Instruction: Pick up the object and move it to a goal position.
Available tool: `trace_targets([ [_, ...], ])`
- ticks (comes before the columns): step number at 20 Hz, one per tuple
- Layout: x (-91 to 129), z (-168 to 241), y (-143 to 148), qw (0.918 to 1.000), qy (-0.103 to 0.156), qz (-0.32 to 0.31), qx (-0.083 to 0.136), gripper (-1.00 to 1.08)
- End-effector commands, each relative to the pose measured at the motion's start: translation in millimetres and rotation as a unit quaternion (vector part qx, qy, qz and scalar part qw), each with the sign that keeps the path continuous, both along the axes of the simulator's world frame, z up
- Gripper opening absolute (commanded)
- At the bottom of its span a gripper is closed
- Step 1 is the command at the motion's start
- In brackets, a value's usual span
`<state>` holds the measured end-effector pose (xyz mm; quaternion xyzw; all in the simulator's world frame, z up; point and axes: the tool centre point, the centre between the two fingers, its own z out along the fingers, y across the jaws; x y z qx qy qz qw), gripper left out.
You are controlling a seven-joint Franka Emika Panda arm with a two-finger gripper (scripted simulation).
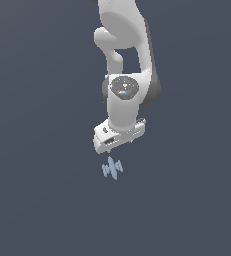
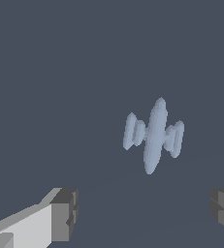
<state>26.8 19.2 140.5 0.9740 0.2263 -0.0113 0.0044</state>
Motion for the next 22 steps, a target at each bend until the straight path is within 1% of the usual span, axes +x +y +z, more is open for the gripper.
trace_targets([
  [1, 4.5, -6.5, -2.5, 0.9994, 0.0, 0.034, 0.0, 1.0],
  [6, 12.9, -19.5, -7.7, 0.995, 0.0, 0.1, 0.001, 1.0],
  [11, 20.8, -32.8, -12.9, 0.9863, -0.001, 0.165, 0.002, 1.0],
  [15, 26.9, -43.4, -17.2, 0.9763, -0.002, 0.216, 0.004, 1.0],
  [22, 36.0, -60.7, -24.4, 0.9549, -0.004, 0.297, 0.007, 1.0],
])
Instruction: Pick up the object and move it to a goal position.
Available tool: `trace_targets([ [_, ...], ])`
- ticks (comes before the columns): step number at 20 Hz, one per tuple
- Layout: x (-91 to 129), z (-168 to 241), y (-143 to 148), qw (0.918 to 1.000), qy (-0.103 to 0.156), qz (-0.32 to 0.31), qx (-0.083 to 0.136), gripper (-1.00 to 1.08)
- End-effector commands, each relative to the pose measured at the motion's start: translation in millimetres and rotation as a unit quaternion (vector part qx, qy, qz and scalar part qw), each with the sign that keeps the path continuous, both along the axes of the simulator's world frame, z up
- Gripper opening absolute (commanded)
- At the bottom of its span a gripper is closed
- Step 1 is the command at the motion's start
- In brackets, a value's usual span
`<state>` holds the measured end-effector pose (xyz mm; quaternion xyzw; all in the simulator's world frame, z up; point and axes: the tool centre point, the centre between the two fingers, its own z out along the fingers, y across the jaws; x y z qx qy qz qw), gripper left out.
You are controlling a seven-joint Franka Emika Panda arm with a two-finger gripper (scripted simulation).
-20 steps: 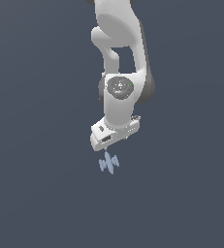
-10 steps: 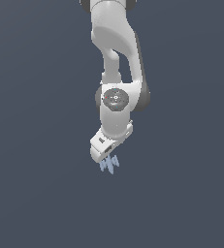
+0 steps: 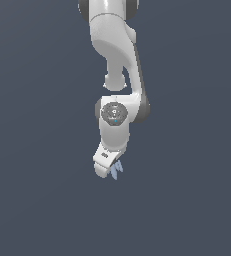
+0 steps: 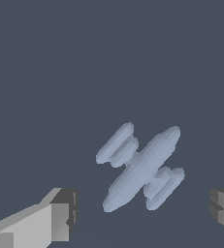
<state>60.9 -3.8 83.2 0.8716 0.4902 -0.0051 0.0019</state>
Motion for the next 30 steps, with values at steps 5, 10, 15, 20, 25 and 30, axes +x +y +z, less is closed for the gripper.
trace_targets([
  [5, 6.2, -11.9, -5.0, 0.9983, -0.002, 0.058, 0.003, 1.0],
  [10, 8.7, -17.0, -7.2, 0.9966, -0.003, 0.082, 0.004, 1.0],
  [15, 9.5, -18.7, -7.9, 0.9959, -0.003, 0.09, 0.004, 1.0],
  [20, 9.0, -24.4, -7.9, 0.9961, -0.003, 0.088, 0.004, 1.0],
  [25, 8.3, -48.1, -7.9, 0.996, -0.003, 0.089, 0.004, 1.0],
  [30, 8.1, -67.2, -8.1, 0.9959, -0.003, 0.09, 0.004, 1.0],
])
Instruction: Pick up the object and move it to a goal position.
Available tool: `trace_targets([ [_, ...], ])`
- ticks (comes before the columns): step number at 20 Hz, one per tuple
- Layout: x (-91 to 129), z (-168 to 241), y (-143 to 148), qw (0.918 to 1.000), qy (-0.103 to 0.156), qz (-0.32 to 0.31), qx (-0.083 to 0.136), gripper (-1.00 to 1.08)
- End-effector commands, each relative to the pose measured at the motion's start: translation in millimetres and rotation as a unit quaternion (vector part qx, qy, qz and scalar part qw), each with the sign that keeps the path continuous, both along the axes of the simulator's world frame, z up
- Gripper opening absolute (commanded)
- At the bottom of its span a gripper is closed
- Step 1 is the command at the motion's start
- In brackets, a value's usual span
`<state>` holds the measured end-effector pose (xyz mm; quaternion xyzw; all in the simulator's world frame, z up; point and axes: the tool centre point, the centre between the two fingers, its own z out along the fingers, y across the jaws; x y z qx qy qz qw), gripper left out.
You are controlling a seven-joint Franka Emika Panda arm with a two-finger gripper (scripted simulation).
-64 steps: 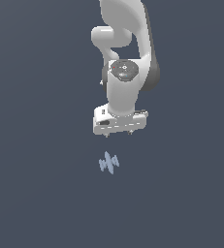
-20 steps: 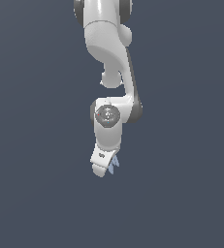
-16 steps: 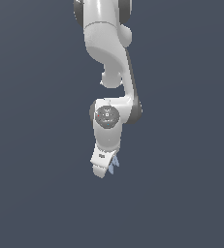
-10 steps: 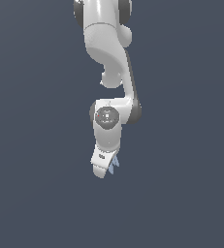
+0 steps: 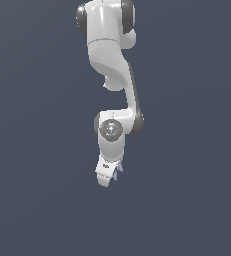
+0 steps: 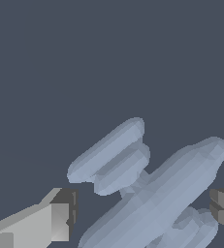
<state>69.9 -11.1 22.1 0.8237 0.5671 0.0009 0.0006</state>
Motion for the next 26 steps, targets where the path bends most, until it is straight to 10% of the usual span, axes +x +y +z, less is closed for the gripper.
trace_targets([
  [1, -0.6, -7.4, -0.5, 1.0, 0.001, 0.0, 0.0, 1.0],
  [4, 0.4, -7.7, -0.8, 1.0, 0.001, 0.0, 0.0, 1.0],
  [5, 0.4, -7.7, -0.8, 1.0, 0.001, 0.0, 0.0, -1.0],
  [26, -7.3, 24.8, -26.7, 1.0, -0.005, 0.002, 0.0, -1.0],
])
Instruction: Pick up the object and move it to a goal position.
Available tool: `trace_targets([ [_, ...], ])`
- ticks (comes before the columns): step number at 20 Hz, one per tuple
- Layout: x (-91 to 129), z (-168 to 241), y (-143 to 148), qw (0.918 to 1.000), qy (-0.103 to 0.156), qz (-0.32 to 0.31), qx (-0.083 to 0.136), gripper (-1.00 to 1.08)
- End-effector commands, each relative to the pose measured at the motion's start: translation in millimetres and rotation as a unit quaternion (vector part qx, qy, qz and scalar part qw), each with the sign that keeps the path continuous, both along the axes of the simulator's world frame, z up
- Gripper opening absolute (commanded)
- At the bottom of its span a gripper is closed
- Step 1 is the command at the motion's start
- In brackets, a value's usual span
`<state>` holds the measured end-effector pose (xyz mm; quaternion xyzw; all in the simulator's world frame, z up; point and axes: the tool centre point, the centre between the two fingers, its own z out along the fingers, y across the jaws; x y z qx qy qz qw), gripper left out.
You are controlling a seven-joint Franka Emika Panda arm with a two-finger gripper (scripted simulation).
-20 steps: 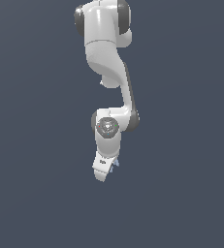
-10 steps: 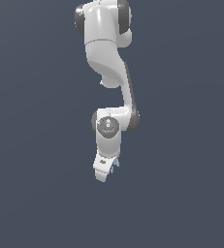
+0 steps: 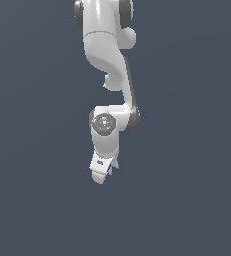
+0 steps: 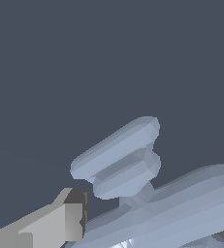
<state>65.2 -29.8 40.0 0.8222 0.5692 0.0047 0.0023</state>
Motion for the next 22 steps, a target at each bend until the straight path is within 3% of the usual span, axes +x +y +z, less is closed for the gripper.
trace_targets([
  [1, -5.0, 11.8, -13.9, 1.0, 0.0, -0.001, 0.0, -1.0],
  [22, -69.6, 165.7, -189.4, 1.0, 0.004, -0.002, 0.0, -1.0],
])
